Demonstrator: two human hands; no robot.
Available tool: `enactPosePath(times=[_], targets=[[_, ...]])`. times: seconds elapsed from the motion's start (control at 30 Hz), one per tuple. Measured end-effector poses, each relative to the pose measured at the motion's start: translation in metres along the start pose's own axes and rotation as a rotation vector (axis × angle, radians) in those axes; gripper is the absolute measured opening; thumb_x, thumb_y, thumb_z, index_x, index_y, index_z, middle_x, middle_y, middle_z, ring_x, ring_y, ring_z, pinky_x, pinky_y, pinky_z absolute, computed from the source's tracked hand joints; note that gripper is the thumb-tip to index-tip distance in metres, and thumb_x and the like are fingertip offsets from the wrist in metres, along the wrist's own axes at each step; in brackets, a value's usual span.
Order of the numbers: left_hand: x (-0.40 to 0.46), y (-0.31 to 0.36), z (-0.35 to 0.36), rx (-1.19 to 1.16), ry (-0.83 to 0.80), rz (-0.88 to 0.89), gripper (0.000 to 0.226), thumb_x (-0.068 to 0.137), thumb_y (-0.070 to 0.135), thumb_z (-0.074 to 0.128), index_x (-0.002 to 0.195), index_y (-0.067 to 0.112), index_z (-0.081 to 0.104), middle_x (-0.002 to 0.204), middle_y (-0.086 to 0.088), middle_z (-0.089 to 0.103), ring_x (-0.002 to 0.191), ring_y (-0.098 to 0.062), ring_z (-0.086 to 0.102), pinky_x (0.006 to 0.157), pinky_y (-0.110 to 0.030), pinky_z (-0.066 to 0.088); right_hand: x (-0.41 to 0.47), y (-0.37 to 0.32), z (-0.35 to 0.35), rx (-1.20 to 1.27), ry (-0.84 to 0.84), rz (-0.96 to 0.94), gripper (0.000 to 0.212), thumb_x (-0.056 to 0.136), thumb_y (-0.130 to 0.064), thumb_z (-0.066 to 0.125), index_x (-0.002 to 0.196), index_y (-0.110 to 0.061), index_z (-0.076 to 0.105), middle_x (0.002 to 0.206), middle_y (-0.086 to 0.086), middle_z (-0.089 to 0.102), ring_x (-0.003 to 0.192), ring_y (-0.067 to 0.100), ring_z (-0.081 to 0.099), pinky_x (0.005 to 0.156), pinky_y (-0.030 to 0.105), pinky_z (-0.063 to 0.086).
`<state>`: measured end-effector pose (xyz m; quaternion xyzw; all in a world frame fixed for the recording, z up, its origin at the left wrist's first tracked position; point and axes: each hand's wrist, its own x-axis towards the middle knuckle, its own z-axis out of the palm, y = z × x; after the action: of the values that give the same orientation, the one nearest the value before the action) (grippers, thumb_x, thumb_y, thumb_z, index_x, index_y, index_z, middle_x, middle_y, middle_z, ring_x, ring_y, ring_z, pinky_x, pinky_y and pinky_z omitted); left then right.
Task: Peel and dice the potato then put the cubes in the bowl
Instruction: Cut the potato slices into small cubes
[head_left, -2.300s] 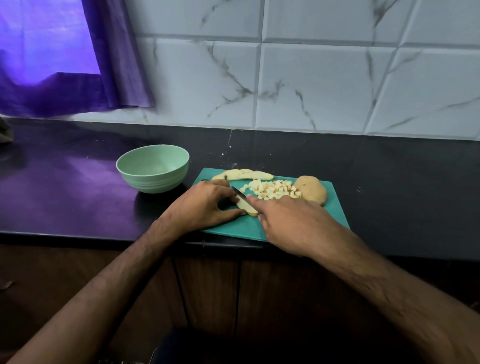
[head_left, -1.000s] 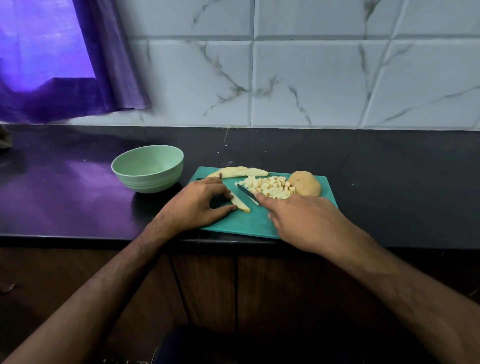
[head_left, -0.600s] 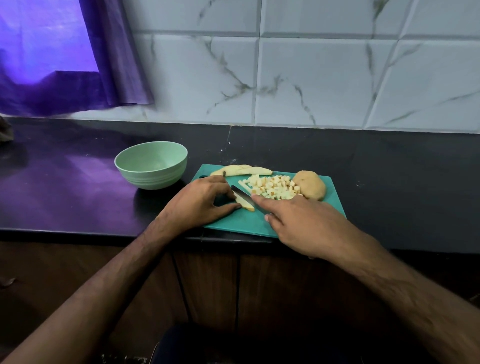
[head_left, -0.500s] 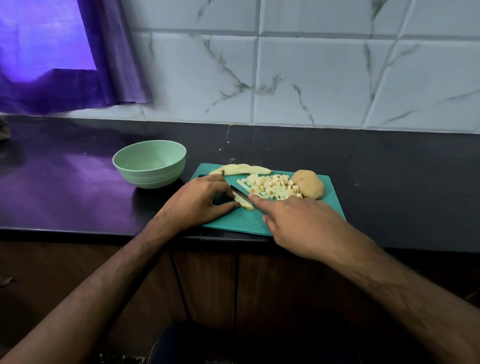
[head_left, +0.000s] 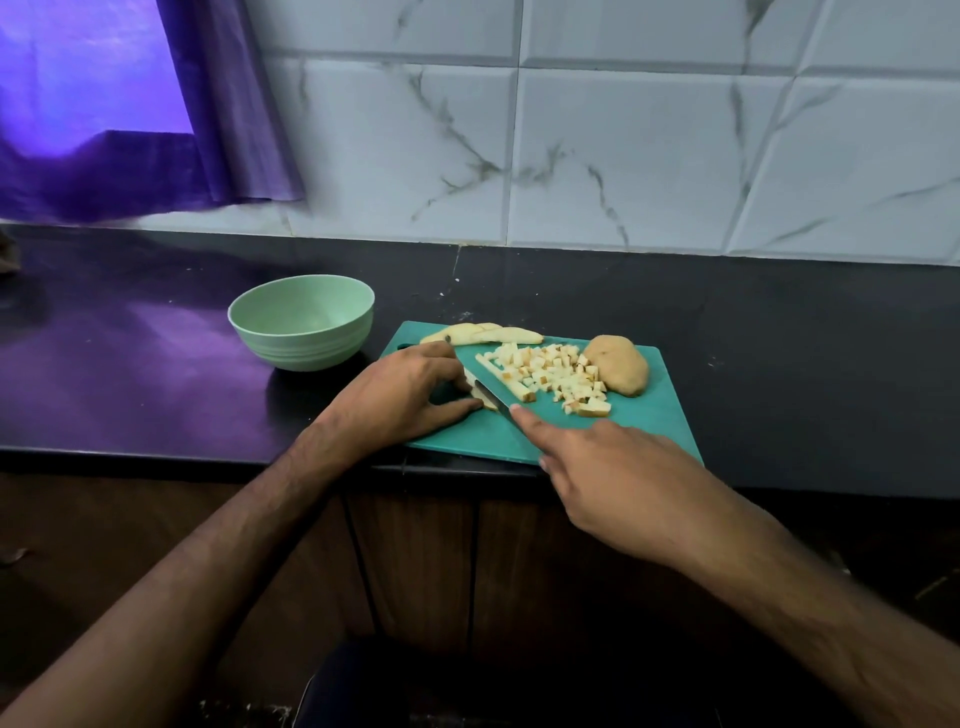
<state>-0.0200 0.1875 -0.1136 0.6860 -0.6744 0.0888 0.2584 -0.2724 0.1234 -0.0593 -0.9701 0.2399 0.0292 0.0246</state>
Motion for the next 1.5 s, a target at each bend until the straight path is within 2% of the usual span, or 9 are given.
enactPosePath(times=[0.23, 0.33, 0.57, 0.8, 0.93, 1.13, 1.23, 1.37, 1.5], targets=[[0.0, 0.0, 0.001, -0.021, 0.016, 0.006, 0.036, 0.087, 0.059, 0.061, 0.094, 0.025, 0.071, 0.1, 0.013, 0.063, 0.095, -0.01, 0.064, 0.077, -0.042, 0.057, -0.035, 0.004, 0.01, -0.045, 0.032, 0.026, 0.058, 0.11, -0.043, 0.021, 0.157, -0.046, -0.013, 0.079, -0.008, 0.043, 0.069, 0.006, 0.044, 0.061, 0.029, 0.039], [0.0, -0.002, 0.0, -0.046, 0.02, 0.013, 0.031, 0.087, 0.053, 0.066, 0.093, 0.023, 0.072, 0.098, 0.013, 0.063, 0.09, -0.006, 0.062, 0.079, -0.039, 0.056, -0.025, 0.008, 0.012, -0.066, 0.071, 0.024, 0.057, 0.11, -0.044, 0.022, 0.158, -0.047, -0.009, 0.081, -0.008, 0.047, 0.071, 0.007, 0.048, 0.064, 0.03, 0.044], [-0.001, -0.004, 0.003, -0.037, 0.023, -0.021, 0.044, 0.086, 0.065, 0.057, 0.094, 0.026, 0.074, 0.095, 0.015, 0.062, 0.087, -0.007, 0.063, 0.071, -0.041, 0.056, 0.018, 0.001, 0.01, -0.051, 0.082, 0.011, 0.055, 0.11, -0.038, 0.027, 0.16, -0.042, 0.004, 0.082, -0.008, 0.045, 0.071, 0.007, 0.042, 0.066, 0.034, 0.037], [-0.002, -0.006, 0.004, -0.012, 0.016, -0.019, 0.042, 0.087, 0.065, 0.054, 0.097, 0.028, 0.07, 0.1, 0.015, 0.061, 0.093, -0.009, 0.063, 0.074, -0.042, 0.056, 0.047, -0.004, 0.005, -0.008, 0.067, 0.013, 0.053, 0.11, -0.033, 0.029, 0.16, -0.043, 0.013, 0.08, -0.008, 0.04, 0.07, 0.009, 0.043, 0.06, 0.034, 0.032], [0.0, -0.004, 0.003, 0.023, 0.02, 0.028, 0.04, 0.09, 0.06, 0.054, 0.105, 0.024, 0.061, 0.105, 0.01, 0.062, 0.098, -0.011, 0.062, 0.083, -0.042, 0.054, 0.017, 0.011, 0.009, 0.033, 0.043, 0.014, 0.054, 0.11, -0.039, 0.027, 0.159, -0.048, 0.005, 0.078, -0.01, 0.041, 0.066, 0.005, 0.039, 0.055, 0.027, 0.028], [-0.001, -0.003, 0.003, 0.106, 0.017, 0.013, 0.035, 0.094, 0.053, 0.056, 0.117, 0.027, 0.056, 0.118, 0.013, 0.065, 0.114, -0.01, 0.061, 0.088, -0.035, 0.044, -0.022, 0.017, 0.015, -0.013, 0.082, 0.044, 0.056, 0.109, -0.047, 0.022, 0.156, -0.052, -0.008, 0.08, -0.011, 0.044, 0.069, 0.006, 0.045, 0.064, 0.029, 0.04], [-0.001, -0.002, 0.003, 0.15, -0.015, 0.0, 0.034, 0.095, 0.049, 0.053, 0.123, 0.031, 0.059, 0.128, 0.012, 0.063, 0.125, -0.01, 0.055, 0.086, -0.032, 0.038, -0.014, 0.02, 0.011, -0.041, 0.113, 0.061, 0.054, 0.11, -0.045, 0.021, 0.158, -0.05, -0.002, 0.077, -0.011, 0.043, 0.066, 0.006, 0.042, 0.058, 0.028, 0.036], [0.0, -0.002, 0.002, 0.18, -0.039, -0.018, 0.027, 0.098, 0.043, 0.056, 0.121, 0.032, 0.065, 0.129, 0.012, 0.06, 0.126, -0.011, 0.052, 0.083, -0.033, 0.032, 0.004, 0.025, 0.004, -0.015, 0.078, 0.078, 0.051, 0.11, -0.042, 0.026, 0.158, -0.052, 0.01, 0.075, -0.012, 0.041, 0.064, 0.006, 0.041, 0.054, 0.027, 0.031], [-0.001, -0.003, 0.002, 0.173, 0.009, -0.097, 0.021, 0.093, 0.05, 0.06, 0.104, 0.032, 0.064, 0.116, 0.012, 0.056, 0.114, -0.011, 0.05, 0.085, -0.034, 0.03, 0.015, 0.025, 0.001, 0.035, 0.063, 0.08, 0.049, 0.11, -0.042, 0.029, 0.157, -0.051, 0.017, 0.074, -0.01, 0.05, 0.062, 0.005, 0.049, 0.06, 0.031, 0.044]])
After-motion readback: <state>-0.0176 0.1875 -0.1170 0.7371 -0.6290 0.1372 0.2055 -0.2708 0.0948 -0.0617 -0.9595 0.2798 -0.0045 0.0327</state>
